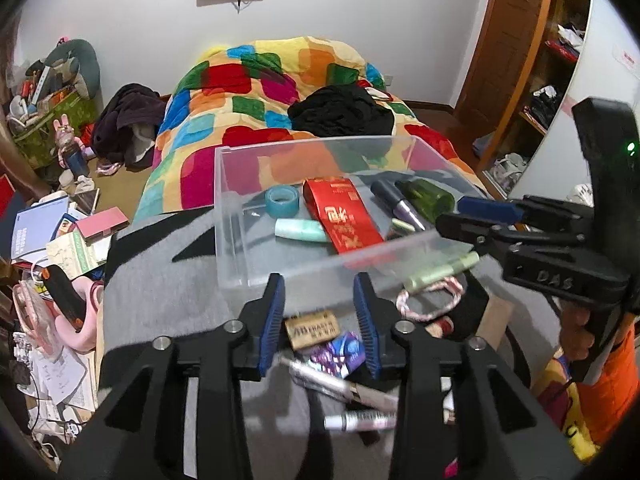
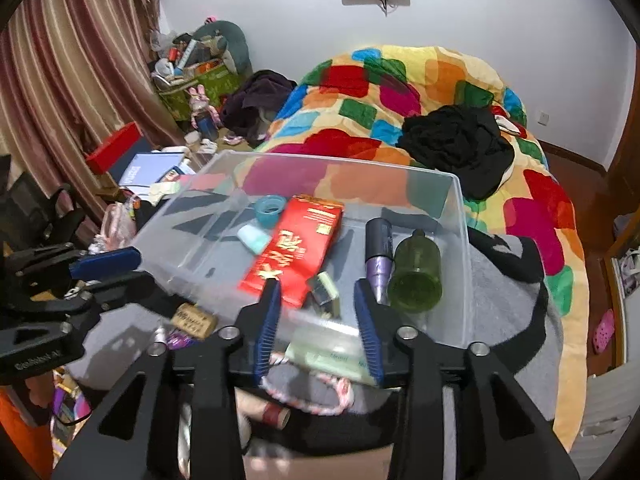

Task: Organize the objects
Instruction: 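Place the mint-green bottle in the clear box with the left tool while the right tool places the case, then grasp the white tube with the left tool while the right tool grasps the beige cosmetic tube, then lift the white tube with the left tool while the right tool carries the beige tube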

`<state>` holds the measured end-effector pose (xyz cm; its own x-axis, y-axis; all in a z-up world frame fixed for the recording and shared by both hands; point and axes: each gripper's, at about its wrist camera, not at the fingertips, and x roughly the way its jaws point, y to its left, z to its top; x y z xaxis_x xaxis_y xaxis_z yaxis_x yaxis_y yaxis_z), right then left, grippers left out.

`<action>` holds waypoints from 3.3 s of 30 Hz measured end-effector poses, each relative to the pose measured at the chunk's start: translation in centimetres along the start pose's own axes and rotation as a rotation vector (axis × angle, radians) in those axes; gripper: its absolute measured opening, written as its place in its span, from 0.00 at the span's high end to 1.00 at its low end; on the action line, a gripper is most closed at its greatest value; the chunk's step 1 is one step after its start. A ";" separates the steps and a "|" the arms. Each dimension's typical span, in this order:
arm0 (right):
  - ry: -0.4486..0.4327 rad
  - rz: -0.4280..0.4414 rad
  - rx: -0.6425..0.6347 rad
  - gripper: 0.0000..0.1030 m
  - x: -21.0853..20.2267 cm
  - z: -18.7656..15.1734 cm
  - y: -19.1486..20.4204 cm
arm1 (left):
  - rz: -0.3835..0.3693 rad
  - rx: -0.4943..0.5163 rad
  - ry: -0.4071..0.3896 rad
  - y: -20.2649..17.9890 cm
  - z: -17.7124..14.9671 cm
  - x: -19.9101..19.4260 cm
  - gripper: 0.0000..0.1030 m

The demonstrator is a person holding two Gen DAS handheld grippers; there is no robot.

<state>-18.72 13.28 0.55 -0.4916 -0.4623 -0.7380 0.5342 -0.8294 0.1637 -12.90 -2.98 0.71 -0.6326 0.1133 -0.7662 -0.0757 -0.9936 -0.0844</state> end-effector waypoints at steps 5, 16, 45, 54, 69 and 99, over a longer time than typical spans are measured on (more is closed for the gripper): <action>-0.014 0.029 -0.029 0.57 -1.8 -1.9 0.9 | 0.020 0.014 -0.007 -0.7 -1.9 -0.8 0.50; 0.053 0.041 -0.109 0.49 -2.4 -8.0 2.2 | -0.061 -0.008 0.090 -1.0 -6.7 1.4 0.43; 0.166 0.057 -0.507 0.22 1.1 -9.2 5.3 | -0.222 0.001 0.122 1.1 -9.9 -1.0 0.42; 0.206 0.147 -0.445 0.62 1.4 -9.1 5.5 | -0.275 0.059 0.134 0.7 -10.5 -0.9 0.40; 0.208 0.058 -0.248 0.81 0.5 -9.2 2.9 | 0.004 -0.039 0.121 -0.9 -12.8 -2.9 0.73; 0.095 0.014 -0.096 0.71 -3.3 -11.3 1.0 | -0.027 0.043 0.064 -3.0 -11.8 -2.5 0.85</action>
<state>-8.82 17.51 -4.23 -0.4186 -0.4380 -0.7956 0.6060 -0.7871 0.1145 -1.98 -0.35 -4.62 -0.5796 0.1379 -0.8032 -0.1259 -0.9889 -0.0789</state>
